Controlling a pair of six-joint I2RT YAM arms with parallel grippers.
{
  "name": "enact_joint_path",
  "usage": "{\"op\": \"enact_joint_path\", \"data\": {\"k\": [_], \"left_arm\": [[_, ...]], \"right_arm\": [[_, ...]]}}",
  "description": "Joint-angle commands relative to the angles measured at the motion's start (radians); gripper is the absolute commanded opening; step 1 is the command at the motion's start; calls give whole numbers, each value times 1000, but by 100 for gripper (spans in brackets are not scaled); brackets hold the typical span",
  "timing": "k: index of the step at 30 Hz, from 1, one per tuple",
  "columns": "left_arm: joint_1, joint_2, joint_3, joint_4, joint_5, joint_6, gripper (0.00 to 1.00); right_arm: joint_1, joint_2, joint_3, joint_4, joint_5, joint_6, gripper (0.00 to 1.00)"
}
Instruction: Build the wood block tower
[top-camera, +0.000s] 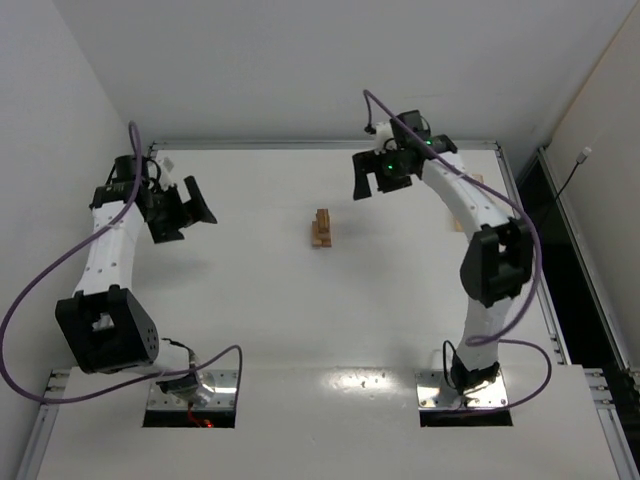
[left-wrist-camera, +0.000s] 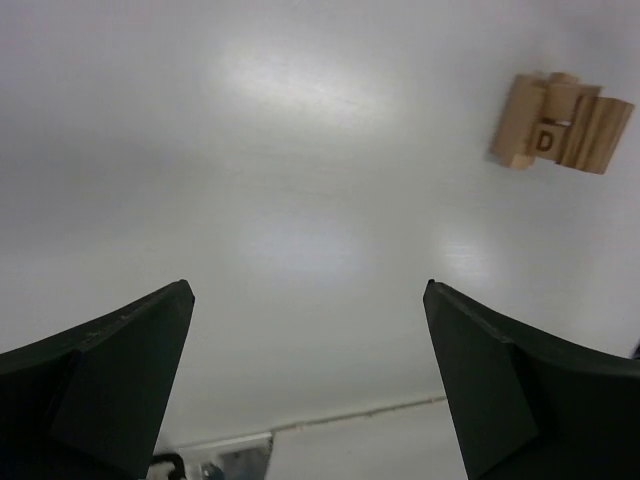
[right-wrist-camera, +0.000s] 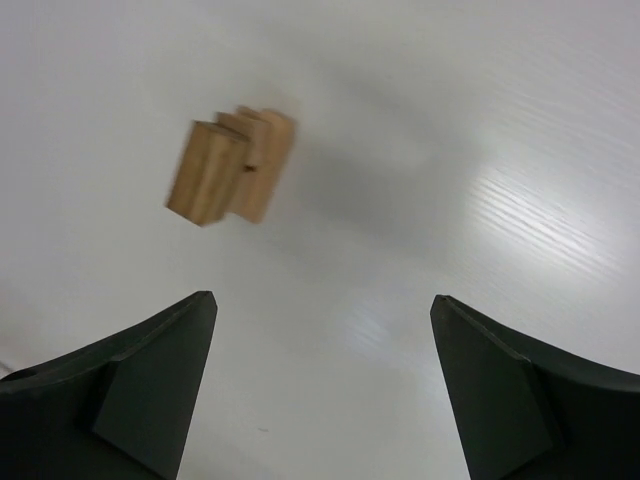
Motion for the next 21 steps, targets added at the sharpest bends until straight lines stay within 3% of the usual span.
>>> {"op": "enact_joint_path", "data": {"k": [1,6,11,21], "left_arm": [[-81,29,59,50,-110,51,100],[-211,65,69,124,-132,97,100],[-363,65,47,234,-207,119,100],[-418,126,56,248,-265,151,100]], "right_arm": [[-74,-174,-148,39,175,13,86],[-166,-398,-509,205,161,-7,87],[-212,-569,-752,364,130,-7,87],[-275,-641,-857,435,121,-27,87]]}}
